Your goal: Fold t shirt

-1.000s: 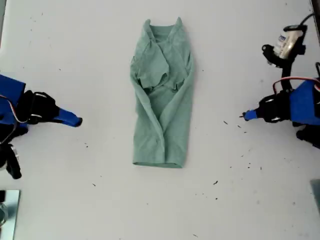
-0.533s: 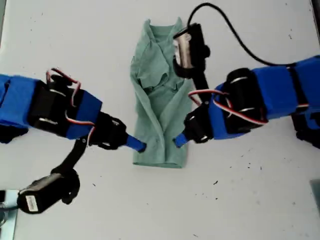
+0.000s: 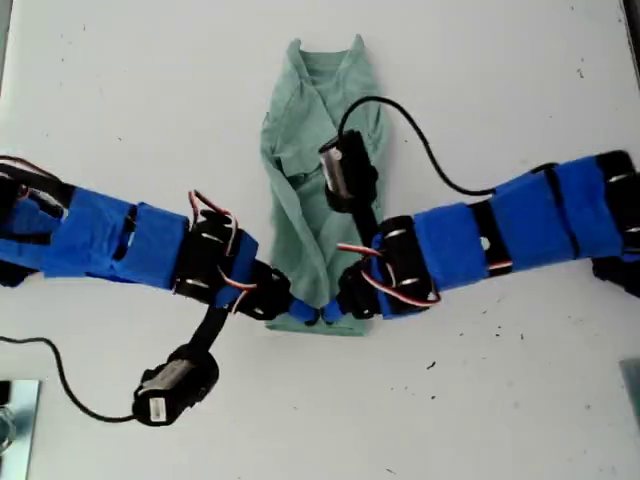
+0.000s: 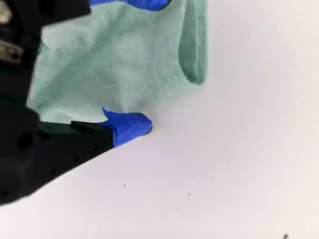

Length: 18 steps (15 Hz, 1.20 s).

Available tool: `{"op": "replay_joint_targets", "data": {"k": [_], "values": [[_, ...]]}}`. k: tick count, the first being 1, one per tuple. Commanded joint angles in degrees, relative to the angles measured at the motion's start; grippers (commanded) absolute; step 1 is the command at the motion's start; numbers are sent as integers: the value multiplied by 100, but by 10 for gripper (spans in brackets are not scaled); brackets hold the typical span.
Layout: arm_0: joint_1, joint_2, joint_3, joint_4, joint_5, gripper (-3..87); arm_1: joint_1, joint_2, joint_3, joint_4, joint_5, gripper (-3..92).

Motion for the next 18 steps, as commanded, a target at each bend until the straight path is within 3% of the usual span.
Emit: {"op": "replay_joint_targets", "data": {"k": [1, 2, 3, 4, 7, 12, 15, 18], "values": [[-167, -668, -466, -272, -53, 254, -62, -642, -220, -343, 149, 296], [-105, -870, -457, -387, -88, 40, -123, -984, -220, -413, 308, 111], [9, -940, -457, -527, -158, -2, -211, -1107, -237, -457, 360, 13], [105, -896, -562, -606, -123, -2, -316, -1020, -352, -466, 123, -7], [598, -220, -1406, -114, 114, -2, -571, 439, -422, -510, -624, -6], [1468, 642, -1459, -343, 18, -3, -1187, 1775, -396, -510, -1099, -6], [677, 1169, -1345, -220, 396, -3, -185, 2101, -35, -387, -1705, -6], [-949, 1644, -1046, 185, 1257, -3, 1389, 2232, 193, -527, -2760, -7]]}}
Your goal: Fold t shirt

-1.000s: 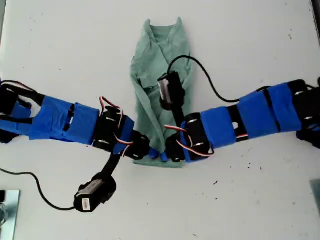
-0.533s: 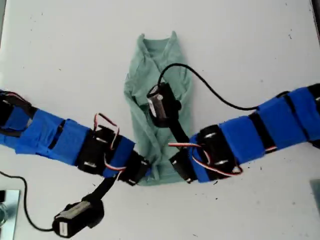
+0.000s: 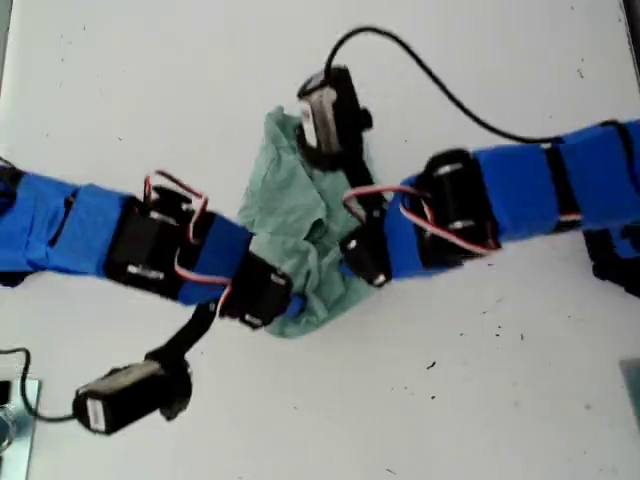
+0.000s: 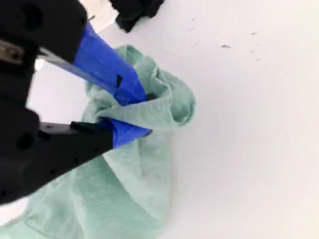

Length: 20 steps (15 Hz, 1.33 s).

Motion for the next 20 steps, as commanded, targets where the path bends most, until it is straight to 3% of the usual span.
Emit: {"op": "replay_joint_targets", "data": {"k": [1, 3, 4, 5, 6, 7, 8, 9, 11, 15, 17, 19, 20], "values": [[-1345, 510, 62, 141, 615, -3, 1134, 510, 141, -439, -738, -7], [-1898, 422, 176, 167, 905, 8, 1617, 492, 334, -888, -870, 12], [-1951, 694, 123, 193, 1107, 184, 1723, 615, 299, -888, -914, 194], [-2109, 1318, 114, 246, 1230, 297, 1925, 923, 211, -809, -967, 383], [-2487, 2162, 246, 360, 1248, 333, 2294, 1626, 483, -747, -905, 335], [-3059, 3067, 642, 387, 1345, 330, 2725, 2892, 1529, -1380, -809, 302], [-3577, 3894, 1257, 378, 1503, 294, 3085, 4236, 2795, -2065, -835, 290], [-3911, 4649, 2153, 334, 1485, 278, 3401, 5370, 3718, -2162, -694, 290], [-4008, 6091, 4192, -246, 1310, 261, 3647, 7286, 5344, -2145, -519, 276], [-3129, 9035, 7690, -1433, 431, 225, 2971, 9738, 8051, -1881, 0, 235], [-2725, 10512, 9404, -1635, -193, 189, 2654, 11610, 9729, -1345, 475, 240], [-2171, 13025, 11197, -1441, -835, 148, 2312, 11575, 10556, -1028, 896, 242], [-1907, 12744, 11496, -1512, -1178, 148, 2303, 11575, 10978, -826, 1063, 245]]}}
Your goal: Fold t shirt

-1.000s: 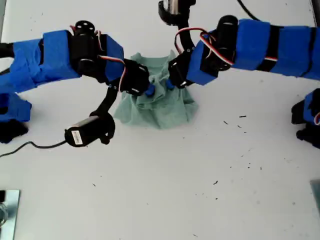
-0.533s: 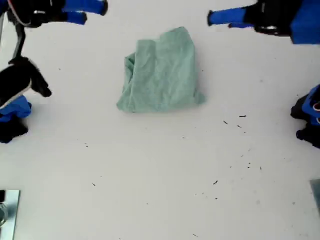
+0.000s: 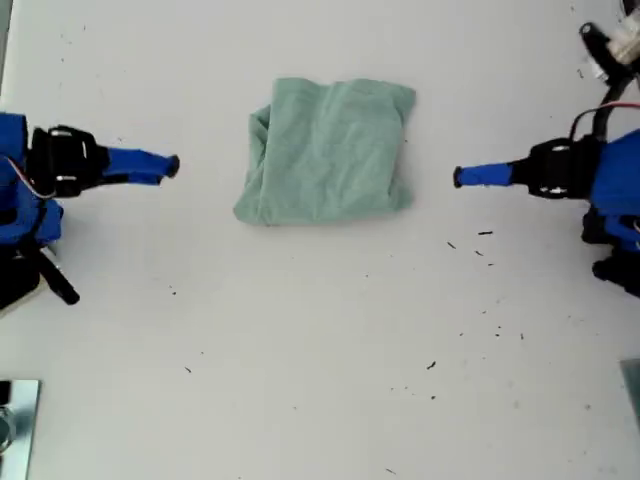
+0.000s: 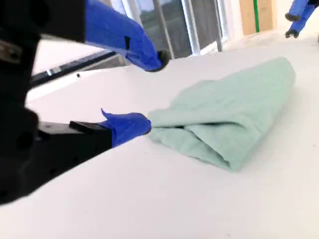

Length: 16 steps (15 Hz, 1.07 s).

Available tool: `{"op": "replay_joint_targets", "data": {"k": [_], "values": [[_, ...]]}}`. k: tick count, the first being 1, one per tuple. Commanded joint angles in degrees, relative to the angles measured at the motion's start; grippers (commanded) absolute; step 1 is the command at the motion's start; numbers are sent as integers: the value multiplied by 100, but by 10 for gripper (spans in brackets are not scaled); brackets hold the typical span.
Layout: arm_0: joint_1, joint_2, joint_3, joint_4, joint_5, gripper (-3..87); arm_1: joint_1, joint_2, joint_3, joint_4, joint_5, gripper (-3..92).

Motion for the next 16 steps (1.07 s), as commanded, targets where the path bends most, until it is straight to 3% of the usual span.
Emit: {"op": "replay_joint_targets", "data": {"k": [1, 3, 5, 6, 7, 8, 16], "values": [[527, 633, 888, 0, -738, 145, -44, 105, 817, 492, 571, 238], [686, 668, 1310, -44, -809, 145, -62, 97, 1002, 378, 378, 228], [835, 668, 1266, 9, -694, 149, 167, 88, 1002, 369, 729, 224], [958, 668, 1266, 9, -694, 149, 185, 88, 1002, 369, -62, 222], [1063, 668, 1266, 9, -694, 149, 167, 88, 1002, 369, -1582, 219], [1116, 668, 1266, 9, -694, 149, 167, 88, 1002, 378, -2452, 210], [1151, 668, 1266, 9, -694, 149, 149, 88, 1002, 378, -2408, 147]]}}
